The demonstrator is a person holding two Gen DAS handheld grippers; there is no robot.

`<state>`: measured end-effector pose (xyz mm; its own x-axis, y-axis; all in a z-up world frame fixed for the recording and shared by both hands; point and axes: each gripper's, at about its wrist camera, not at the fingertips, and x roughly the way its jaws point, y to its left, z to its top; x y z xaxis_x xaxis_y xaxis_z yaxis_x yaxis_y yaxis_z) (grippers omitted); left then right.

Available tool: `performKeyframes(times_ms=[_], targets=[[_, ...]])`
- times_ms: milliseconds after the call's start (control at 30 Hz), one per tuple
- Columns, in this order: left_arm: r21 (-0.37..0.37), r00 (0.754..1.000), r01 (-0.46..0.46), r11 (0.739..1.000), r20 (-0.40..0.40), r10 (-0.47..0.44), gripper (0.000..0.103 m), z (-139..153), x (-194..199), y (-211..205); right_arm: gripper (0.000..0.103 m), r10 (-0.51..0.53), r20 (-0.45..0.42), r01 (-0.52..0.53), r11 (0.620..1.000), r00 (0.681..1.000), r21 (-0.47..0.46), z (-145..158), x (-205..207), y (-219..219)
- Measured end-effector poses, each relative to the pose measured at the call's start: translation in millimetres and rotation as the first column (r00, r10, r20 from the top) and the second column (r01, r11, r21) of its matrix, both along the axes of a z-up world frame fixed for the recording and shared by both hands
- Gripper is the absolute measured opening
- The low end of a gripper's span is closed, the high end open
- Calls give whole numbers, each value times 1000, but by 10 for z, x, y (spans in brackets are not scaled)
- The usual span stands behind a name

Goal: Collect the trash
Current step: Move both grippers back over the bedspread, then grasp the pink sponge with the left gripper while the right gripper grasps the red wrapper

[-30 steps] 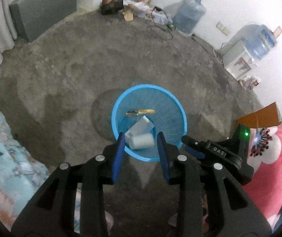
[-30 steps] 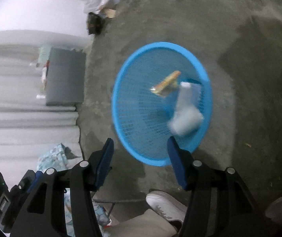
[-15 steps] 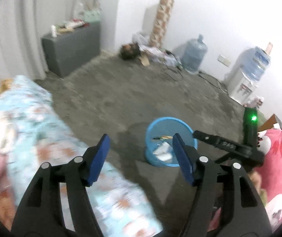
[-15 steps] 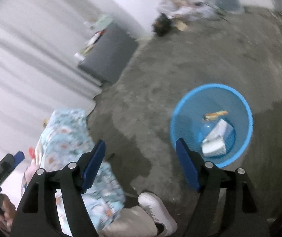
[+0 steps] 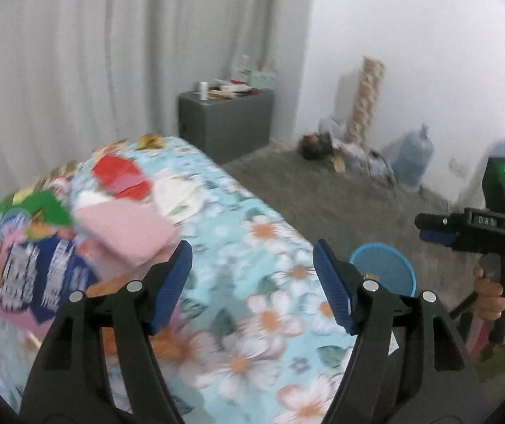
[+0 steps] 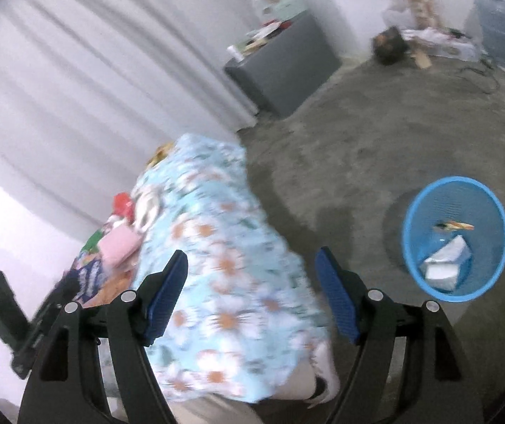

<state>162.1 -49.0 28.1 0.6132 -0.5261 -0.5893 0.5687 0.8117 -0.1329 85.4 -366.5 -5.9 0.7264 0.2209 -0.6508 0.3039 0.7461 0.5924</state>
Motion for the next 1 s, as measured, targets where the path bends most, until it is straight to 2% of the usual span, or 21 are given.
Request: performKeyframes(times_ms=[100, 167, 400, 533, 600, 767, 1000], targets=[[-113, 997, -56, 992, -51, 50, 66, -72, 114, 325, 73, 55, -4, -55, 998, 998, 14, 36, 170, 224], [-189, 991, -98, 977, -105, 79, 66, -131, 232, 536, 73, 102, -9, -102, 994, 995, 29, 55, 336, 400], [-323, 972, -182, 929, -201, 121, 63, -247, 612, 909, 73, 219, -22, -215, 970, 976, 112, 5, 917, 838], [-353, 953, -224, 908, -275, 128, 50, -370, 811, 990, 73, 261, -37, -251, 954, 965, 166, -70, 1306, 989], [-359, 940, -246, 900, -314, 132, 47, -428, 905, 1015, 73, 287, -31, -277, 944, 958, 178, -58, 1503, 1060], [-364, 916, -272, 891, -381, 124, 45, -570, 1084, 1023, 73, 347, 1, -339, 916, 938, 213, 13, 1944, 1207], [-350, 893, -304, 886, -429, 136, 45, -698, 1192, 1001, 61, 404, -7, -391, 889, 915, 238, -16, 2402, 1437]])
